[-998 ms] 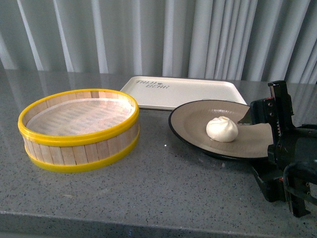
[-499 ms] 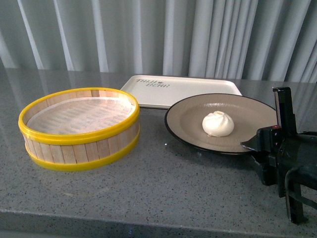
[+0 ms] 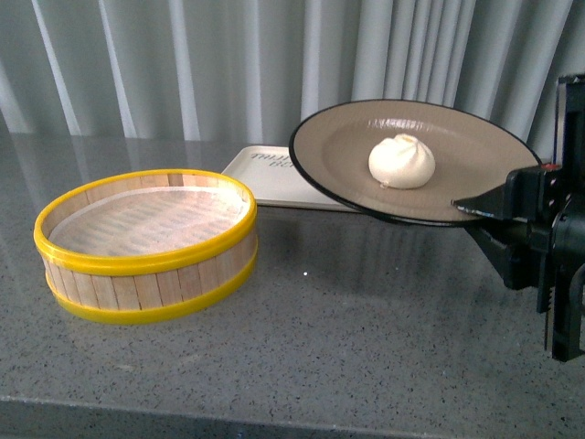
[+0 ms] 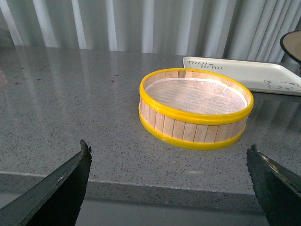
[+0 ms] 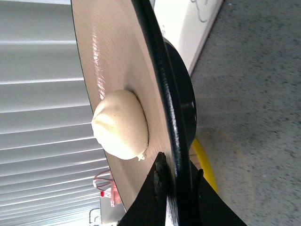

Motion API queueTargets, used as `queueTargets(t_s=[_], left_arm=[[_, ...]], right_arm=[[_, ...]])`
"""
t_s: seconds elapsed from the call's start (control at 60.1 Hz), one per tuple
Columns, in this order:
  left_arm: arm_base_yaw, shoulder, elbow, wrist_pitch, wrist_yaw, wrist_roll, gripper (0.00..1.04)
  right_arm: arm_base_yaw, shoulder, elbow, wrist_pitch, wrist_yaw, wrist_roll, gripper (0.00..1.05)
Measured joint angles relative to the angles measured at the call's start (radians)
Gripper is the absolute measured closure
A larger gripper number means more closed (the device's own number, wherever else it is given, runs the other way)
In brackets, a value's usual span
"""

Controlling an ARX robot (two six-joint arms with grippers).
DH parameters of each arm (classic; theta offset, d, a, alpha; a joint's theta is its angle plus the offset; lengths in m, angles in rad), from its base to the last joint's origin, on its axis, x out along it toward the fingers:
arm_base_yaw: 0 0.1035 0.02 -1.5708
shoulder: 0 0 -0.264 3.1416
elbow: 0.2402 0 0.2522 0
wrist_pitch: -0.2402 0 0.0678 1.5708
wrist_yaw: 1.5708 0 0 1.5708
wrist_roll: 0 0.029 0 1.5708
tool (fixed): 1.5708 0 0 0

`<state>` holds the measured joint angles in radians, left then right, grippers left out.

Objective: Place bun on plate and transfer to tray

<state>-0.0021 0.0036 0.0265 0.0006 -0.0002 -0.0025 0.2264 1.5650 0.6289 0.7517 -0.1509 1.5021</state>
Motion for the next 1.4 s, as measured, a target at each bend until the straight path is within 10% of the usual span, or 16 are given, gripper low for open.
queueTargets(t_s=[1.397], left_arm=[[0.0, 0.0, 0.0, 0.0, 0.0, 0.0, 0.07]], right_arm=[[-0.206, 0.655, 0.924, -0.403, -0.206, -0.19, 1.02]])
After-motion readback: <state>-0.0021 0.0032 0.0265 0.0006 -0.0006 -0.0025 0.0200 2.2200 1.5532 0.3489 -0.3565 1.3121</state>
